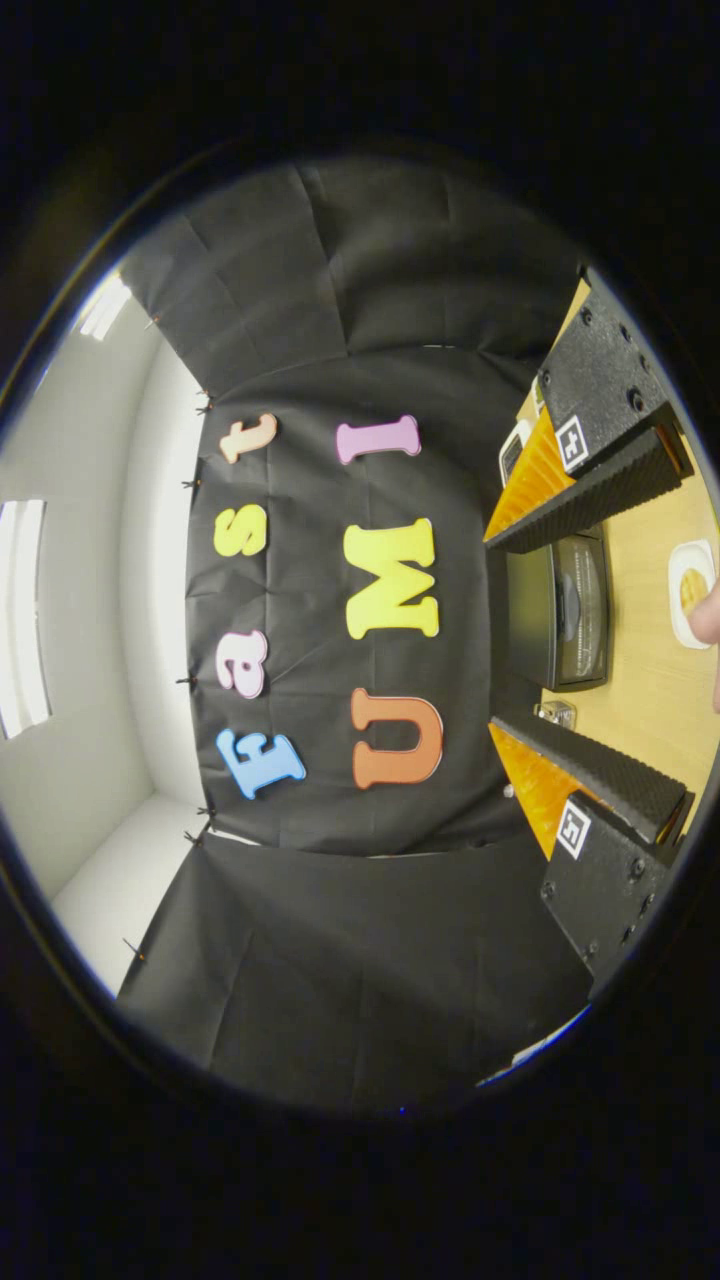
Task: Open the toaster oven, put the food inside, and close the toaster oven door.
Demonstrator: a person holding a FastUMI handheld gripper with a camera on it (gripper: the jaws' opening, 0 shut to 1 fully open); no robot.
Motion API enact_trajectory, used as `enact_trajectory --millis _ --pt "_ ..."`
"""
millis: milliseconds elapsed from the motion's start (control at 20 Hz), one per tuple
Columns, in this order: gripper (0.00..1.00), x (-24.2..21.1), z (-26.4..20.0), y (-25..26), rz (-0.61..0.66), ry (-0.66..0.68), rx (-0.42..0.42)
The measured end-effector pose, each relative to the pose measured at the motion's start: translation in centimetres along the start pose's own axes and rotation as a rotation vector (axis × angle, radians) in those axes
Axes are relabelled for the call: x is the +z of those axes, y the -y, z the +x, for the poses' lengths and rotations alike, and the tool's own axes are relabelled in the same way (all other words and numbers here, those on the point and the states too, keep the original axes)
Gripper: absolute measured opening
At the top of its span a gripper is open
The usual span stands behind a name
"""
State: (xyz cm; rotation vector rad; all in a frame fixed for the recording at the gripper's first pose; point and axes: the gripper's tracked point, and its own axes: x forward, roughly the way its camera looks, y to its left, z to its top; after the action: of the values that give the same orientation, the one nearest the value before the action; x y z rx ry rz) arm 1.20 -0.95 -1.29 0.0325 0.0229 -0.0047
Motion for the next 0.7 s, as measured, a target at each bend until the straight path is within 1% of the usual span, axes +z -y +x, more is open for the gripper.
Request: enact_trajectory --millis 350,600,700 --pt "1.0 -1.1 0.8 1.0 0.022 -0.018 0.0" --pt "1.0 -2.0 2.1 1.9 -0.004 -0.016 -0.019" --pt "1.0 -3.0 2.8 2.1 -0.002 -0.023 -0.009"
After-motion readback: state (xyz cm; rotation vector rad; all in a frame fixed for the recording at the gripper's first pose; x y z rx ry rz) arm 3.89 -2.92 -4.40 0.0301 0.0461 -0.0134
